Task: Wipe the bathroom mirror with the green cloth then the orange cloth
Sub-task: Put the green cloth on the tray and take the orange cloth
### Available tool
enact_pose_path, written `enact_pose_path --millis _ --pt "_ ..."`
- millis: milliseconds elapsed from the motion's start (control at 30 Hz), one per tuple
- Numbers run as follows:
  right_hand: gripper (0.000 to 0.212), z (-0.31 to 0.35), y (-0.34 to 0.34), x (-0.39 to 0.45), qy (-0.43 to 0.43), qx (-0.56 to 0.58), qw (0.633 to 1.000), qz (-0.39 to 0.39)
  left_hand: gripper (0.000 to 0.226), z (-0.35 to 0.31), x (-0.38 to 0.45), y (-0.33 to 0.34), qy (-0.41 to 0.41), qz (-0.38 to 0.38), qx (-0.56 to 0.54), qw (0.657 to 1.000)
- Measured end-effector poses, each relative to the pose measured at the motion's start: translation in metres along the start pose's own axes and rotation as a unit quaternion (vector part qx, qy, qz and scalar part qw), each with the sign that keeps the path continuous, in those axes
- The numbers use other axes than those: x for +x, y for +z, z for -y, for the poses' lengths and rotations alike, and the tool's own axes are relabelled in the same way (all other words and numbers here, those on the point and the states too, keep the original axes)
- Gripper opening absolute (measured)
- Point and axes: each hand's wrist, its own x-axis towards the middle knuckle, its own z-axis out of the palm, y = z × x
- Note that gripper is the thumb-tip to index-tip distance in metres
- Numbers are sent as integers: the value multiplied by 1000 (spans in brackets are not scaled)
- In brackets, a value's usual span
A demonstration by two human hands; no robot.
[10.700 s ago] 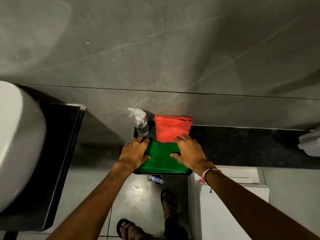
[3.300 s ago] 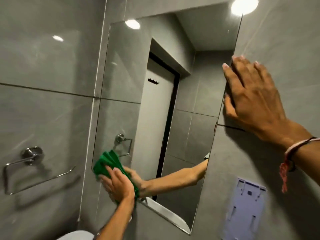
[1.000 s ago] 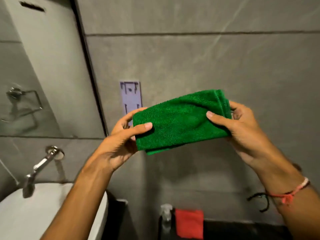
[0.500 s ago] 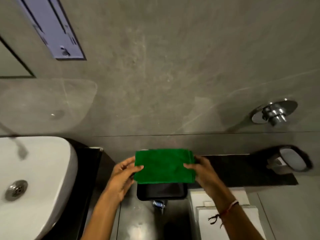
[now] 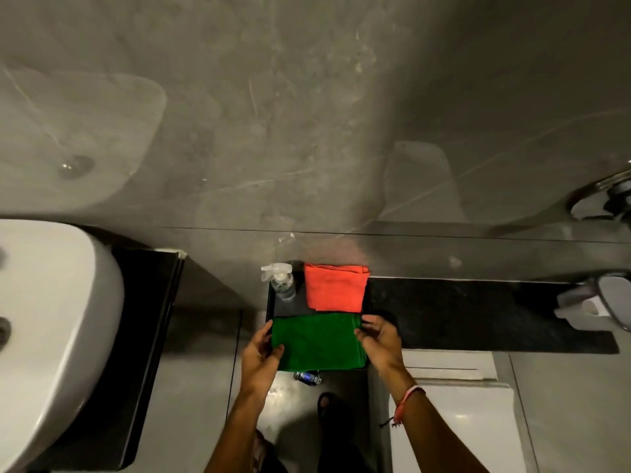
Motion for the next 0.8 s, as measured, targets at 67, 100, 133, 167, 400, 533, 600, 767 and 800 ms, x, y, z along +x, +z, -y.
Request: enact_pose_path --millis 67,100,133,167,400,533,600,767,800 --pt "44 12 -2 6 -30 -25 998 -40 57 -9 0 -7 55 0 100 993" --pt "48 20 -3 10 -46 -25 997 -49 60 -14 0 -12 89 -4 177 980" --pt "52 28 -3 15 -59 -20 997 -51 65 -18 2 -18 127 -16 267 955" --pt "55 37 -2 21 -67 -15 996 -49 70 -23 4 -26 161 -39 357 919" --pt "47 69 17 50 -110 -91 988 -55 76 -67 0 -69 296 -160 582 740" --pt "43 78 11 38 -171 -135 975 -45 77 -85 -9 -86 307 -178 590 725" --pt "46 89 0 18 -199 -127 971 -38 76 -96 -18 -96 316 -196 583 723" --pt "41 136 -55 -38 -276 -121 953 28 73 -133 -39 -112 364 -225 521 739" --pt "38 157 -68 -53 -296 -124 946 37 72 -147 -48 -118 378 -226 498 747"
